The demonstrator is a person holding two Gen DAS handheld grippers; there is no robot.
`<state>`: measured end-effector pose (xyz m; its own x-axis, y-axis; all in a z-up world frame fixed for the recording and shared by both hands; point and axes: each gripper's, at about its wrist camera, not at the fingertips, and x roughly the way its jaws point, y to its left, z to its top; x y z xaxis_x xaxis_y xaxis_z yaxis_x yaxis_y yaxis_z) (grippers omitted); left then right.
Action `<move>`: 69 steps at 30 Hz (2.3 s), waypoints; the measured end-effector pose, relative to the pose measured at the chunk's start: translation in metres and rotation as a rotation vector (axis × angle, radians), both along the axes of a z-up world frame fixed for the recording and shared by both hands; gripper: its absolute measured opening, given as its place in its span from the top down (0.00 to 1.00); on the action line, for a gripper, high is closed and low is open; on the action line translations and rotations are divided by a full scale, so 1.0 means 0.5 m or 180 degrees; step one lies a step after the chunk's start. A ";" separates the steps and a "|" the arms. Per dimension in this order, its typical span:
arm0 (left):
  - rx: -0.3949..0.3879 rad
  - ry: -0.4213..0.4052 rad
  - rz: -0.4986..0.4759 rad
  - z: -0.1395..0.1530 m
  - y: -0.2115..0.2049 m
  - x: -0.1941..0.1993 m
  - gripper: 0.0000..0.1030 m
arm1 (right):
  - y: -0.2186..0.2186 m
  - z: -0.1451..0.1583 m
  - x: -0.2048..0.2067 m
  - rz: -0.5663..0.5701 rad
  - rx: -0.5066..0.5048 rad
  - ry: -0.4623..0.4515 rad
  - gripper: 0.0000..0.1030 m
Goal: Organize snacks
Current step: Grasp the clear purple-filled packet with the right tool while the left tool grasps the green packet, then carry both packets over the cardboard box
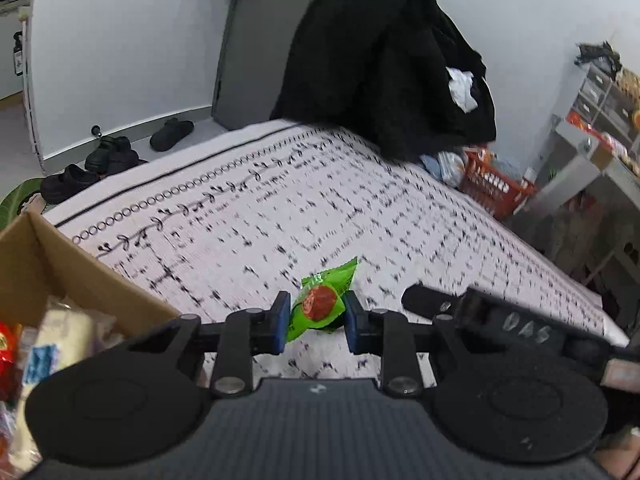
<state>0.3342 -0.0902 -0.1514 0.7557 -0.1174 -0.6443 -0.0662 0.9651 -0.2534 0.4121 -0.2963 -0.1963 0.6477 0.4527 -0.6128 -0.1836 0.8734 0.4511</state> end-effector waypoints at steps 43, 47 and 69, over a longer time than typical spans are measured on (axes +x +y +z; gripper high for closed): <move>-0.0005 -0.0137 0.0583 0.074 0.050 -0.014 0.77 | 0.097 0.086 -0.013 0.0553 -0.0447 -0.0220 0.65; 0.0061 -0.0170 0.0633 0.098 0.052 -0.035 0.77 | 0.097 0.117 -0.037 0.0619 -0.0391 -0.0322 0.65; 0.0257 -0.0356 0.1005 0.209 0.130 -0.176 0.77 | 0.109 0.217 -0.141 0.0763 -0.0280 -0.0714 0.65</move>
